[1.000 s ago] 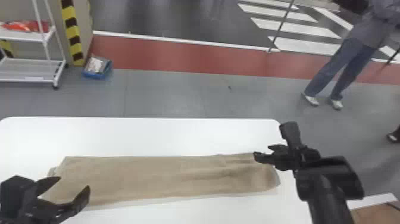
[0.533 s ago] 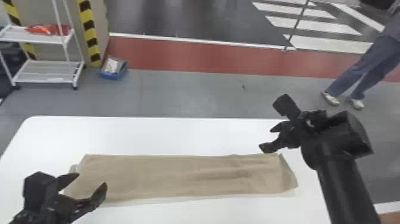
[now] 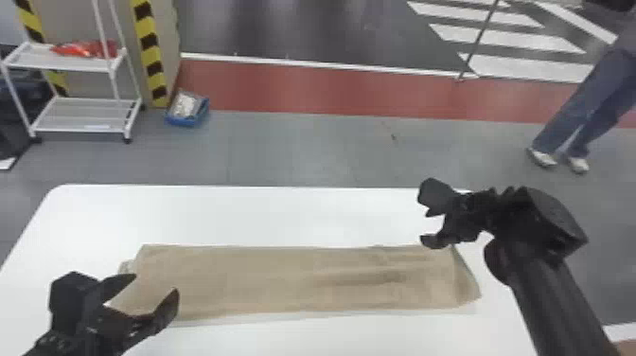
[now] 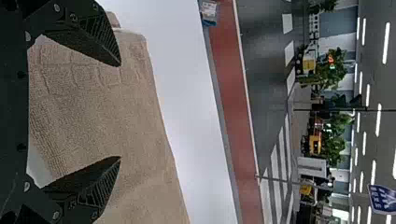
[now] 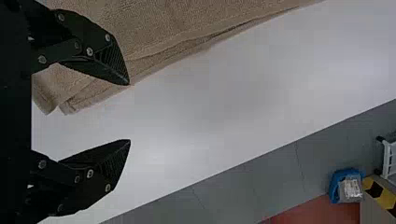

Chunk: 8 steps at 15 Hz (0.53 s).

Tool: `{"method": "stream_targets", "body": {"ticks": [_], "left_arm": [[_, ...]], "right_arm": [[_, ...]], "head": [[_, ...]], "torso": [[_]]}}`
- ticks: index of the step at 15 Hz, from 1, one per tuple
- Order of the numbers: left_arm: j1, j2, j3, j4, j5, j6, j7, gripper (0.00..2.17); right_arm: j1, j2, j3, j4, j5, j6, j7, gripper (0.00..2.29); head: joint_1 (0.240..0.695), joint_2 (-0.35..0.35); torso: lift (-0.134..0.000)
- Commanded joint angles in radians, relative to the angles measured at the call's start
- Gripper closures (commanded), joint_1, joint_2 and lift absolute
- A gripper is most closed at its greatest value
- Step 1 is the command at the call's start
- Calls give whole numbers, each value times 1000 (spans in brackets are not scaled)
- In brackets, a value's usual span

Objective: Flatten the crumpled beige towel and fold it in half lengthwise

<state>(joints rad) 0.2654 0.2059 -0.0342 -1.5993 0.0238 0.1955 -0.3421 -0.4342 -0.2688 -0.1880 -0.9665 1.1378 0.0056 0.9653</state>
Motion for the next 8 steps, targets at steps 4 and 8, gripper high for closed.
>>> {"method": "stream_targets", "body": {"ticks": [4, 8], "left_arm": [[14, 3, 5, -2, -4, -9, 0, 201], [14, 3, -1, -1, -5, -12, 2, 201]], "right_arm": [[-43, -20, 19, 118, 28, -49, 82, 596], [-44, -21, 32, 140, 59, -62, 84, 596]], "head": [[695, -207], [695, -202]], "torso": [[0], [0]]}}
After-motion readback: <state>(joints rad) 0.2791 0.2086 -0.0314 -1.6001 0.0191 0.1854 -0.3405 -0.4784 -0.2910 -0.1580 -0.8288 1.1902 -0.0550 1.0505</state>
